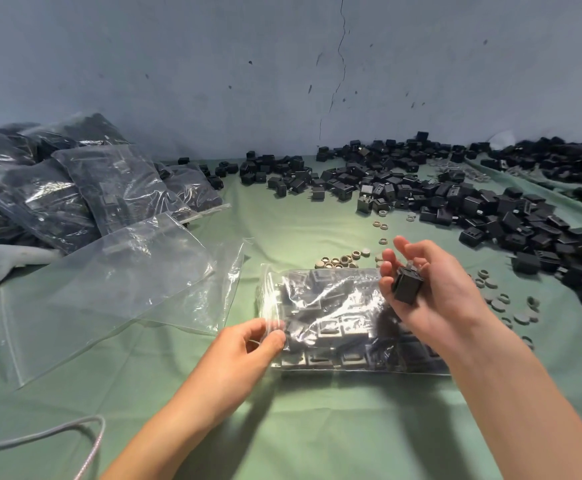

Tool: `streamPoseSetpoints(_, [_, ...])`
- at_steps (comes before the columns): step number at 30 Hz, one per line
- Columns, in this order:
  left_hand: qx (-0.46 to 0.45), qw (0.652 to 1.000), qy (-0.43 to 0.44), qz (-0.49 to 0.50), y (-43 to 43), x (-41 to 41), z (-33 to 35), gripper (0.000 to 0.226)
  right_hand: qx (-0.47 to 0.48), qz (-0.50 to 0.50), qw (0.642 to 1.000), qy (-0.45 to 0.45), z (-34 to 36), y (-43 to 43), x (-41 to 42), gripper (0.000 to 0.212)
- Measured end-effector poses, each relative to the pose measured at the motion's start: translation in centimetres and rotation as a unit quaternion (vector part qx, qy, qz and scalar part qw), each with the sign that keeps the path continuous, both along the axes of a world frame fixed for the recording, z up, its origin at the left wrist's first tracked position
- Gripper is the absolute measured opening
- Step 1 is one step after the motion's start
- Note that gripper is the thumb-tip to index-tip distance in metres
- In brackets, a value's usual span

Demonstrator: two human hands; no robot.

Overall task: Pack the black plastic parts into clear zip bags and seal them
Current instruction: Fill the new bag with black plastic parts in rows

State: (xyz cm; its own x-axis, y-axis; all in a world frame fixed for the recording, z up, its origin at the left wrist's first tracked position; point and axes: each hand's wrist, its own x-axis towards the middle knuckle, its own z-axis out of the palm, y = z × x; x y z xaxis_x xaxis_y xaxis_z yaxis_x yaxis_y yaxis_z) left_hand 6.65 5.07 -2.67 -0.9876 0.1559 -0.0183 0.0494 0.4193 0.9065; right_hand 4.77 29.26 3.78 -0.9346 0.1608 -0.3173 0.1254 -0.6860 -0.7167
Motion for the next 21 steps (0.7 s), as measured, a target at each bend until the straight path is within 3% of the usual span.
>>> streamPoseSetpoints(4, [0.071, 0.997, -0.031, 0.018, 0.3, -0.1, 0.3, 0.011, 0.041, -0.021, 0.999, 0.000, 0.1, 0.6, -0.2, 0.019])
streamPoseSetpoints(7, [0.087, 0.995, -0.040, 0.031, 0.5, -0.1, 0.2, 0.014, 0.136, -0.036, 0.990, 0.005, 0.4, 1.0, -0.5, 0.018])
streamPoseSetpoints(14, [0.096, 0.994, -0.024, 0.043, 0.4, -0.4, 0.3, 0.019, 0.440, 0.004, 0.896, 0.048, -0.1, 1.6, -0.7, 0.022])
streamPoseSetpoints(16, [0.093, 0.995, -0.021, 0.043, 0.4, -0.4, 0.3, 0.022, 0.543, 0.024, 0.836, 0.083, -0.6, 1.3, -0.5, 0.019])
streamPoseSetpoints(19, [0.080, 0.996, -0.015, 0.045, 0.6, -0.3, 0.3, 0.025, 0.718, 0.073, 0.676, 0.151, -1.6, 0.5, -0.2, 0.017])
streamPoseSetpoints(21, [0.074, 0.996, -0.009, 0.051, 0.8, -0.3, 0.4, 0.025, 0.764, 0.107, 0.614, 0.165, -2.1, -0.2, 0.0, 0.022])
